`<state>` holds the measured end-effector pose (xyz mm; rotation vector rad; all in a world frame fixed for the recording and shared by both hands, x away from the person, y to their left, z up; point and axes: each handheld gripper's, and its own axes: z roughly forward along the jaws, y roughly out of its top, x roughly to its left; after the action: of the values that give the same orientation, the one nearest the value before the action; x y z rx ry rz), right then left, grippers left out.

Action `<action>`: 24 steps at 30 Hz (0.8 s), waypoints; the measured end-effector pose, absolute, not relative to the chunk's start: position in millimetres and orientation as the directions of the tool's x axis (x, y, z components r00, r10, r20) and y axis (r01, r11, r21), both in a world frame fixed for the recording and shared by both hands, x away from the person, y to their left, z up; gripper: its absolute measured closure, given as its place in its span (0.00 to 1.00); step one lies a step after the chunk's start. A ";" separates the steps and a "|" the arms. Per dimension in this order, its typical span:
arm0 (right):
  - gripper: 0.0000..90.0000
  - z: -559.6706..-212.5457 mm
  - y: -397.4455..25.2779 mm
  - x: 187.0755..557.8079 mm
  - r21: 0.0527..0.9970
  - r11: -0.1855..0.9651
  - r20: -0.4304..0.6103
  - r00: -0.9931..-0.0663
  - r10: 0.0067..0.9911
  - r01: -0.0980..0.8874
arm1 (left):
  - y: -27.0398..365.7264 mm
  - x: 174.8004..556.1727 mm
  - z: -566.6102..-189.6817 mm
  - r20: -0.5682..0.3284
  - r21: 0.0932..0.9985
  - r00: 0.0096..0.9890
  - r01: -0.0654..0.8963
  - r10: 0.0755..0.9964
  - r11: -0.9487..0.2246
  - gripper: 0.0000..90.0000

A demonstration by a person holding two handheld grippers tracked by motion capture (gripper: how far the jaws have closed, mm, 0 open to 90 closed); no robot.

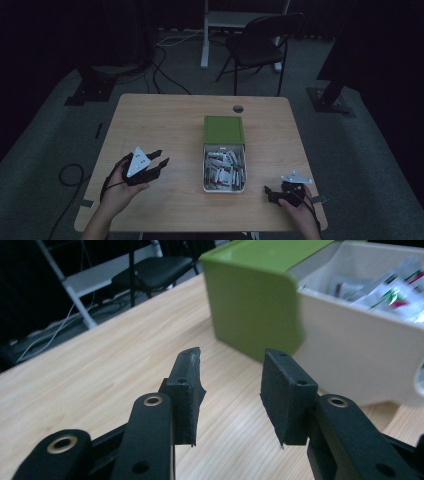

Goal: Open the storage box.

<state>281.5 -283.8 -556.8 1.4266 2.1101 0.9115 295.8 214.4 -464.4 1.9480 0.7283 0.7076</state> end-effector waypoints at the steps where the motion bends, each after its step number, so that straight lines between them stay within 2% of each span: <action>1: 0.12 -556.8 -283.8 281.5 0.724 0.253 0.009 -0.376 0.927 0.642 | 217.9 295.0 -467.4 0.185 0.885 0.659 0.211 0.729 -0.415 0.68; 5: 0.12 -556.8 -283.7 281.5 0.724 0.253 0.009 -0.376 0.927 0.642 | 231.6 289.6 -481.3 0.175 0.869 0.643 0.254 0.746 -0.423 0.68; 7: 0.12 -556.8 -283.7 281.5 0.724 0.253 0.009 -0.376 0.927 0.642 | 238.8 285.5 -488.1 0.134 0.877 0.639 0.281 0.758 -0.391 0.64; 13: 0.12 -556.8 -283.7 281.5 0.723 0.254 0.009 -0.376 0.926 0.642 | 251.8 277.3 -499.4 0.107 0.877 0.616 0.311 0.780 -0.366 0.64; 18: 0.12 -556.8 -283.7 281.4 0.724 0.253 0.009 -0.376 0.927 0.642 | 255.0 272.9 -511.2 0.075 0.875 0.610 0.338 0.789 -0.345 0.56; 24: 0.12 -557.0 -284.0 281.6 0.725 0.258 0.005 -0.379 0.925 0.639 | 258.9 266.9 -524.1 0.035 0.864 0.597 0.385 0.801 -0.324 0.52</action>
<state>281.6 -284.0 -557.0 1.4200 2.1113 0.9101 266.9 258.9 -524.1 1.9340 0.9464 0.5896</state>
